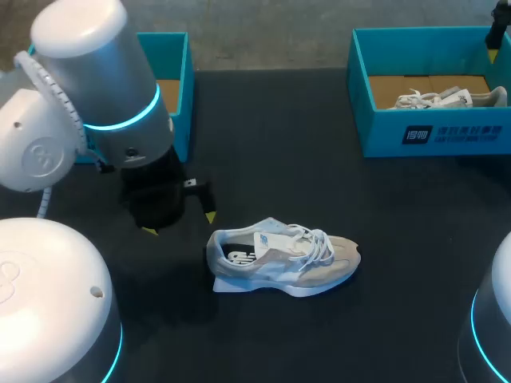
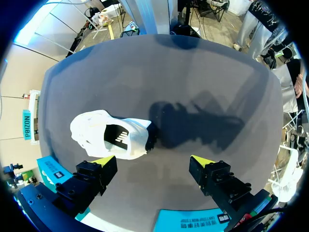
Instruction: Take the shoe out of the shoebox, open the shoe tongue, remove and reinsert the insole, then place the shoe into the shoebox
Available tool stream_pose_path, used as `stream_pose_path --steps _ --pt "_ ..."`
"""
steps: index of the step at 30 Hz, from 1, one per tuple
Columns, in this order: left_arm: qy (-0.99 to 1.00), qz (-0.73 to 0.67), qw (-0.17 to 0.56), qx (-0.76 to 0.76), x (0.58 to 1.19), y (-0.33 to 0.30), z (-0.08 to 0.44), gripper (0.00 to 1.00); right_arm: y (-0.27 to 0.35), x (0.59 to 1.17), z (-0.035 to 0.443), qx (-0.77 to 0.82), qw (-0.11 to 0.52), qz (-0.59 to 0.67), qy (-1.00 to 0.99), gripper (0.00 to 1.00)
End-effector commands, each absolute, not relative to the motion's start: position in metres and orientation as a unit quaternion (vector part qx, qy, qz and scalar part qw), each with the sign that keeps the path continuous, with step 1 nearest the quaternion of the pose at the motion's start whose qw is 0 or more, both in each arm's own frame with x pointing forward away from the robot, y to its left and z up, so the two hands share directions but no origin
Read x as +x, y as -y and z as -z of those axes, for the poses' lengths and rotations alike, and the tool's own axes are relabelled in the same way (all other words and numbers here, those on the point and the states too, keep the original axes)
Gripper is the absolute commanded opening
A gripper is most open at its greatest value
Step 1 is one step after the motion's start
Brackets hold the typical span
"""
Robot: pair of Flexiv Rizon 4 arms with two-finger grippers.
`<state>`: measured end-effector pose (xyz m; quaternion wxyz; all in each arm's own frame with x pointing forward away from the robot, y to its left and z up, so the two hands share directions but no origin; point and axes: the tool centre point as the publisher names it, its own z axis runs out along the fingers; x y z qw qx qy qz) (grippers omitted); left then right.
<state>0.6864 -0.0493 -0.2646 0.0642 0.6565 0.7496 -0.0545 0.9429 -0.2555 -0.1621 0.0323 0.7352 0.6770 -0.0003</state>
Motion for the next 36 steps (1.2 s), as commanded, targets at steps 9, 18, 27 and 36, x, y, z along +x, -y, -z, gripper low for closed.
stream_pose_path --steps 9,18,27,36 --pt "-0.779 0.124 0.084 0.609 0.675 0.024 0.263 1.0 0.255 0.942 0.162 0.736 0.033 0.0 -0.676 1.0" --pt "-0.828 0.26 0.067 0.492 0.674 -0.017 0.26 1.0 0.255 0.942 0.162 0.736 0.033 0.0 -0.676 1.0" --pt "-0.826 0.47 0.011 0.31 0.676 -0.031 0.286 1.0 0.255 0.942 0.162 0.736 0.033 0.0 -0.676 1.0" --pt "-0.828 0.498 -0.006 0.259 0.669 -0.01 0.308 1.0 0.255 0.942 0.162 0.736 0.033 0.0 -0.676 1.0"
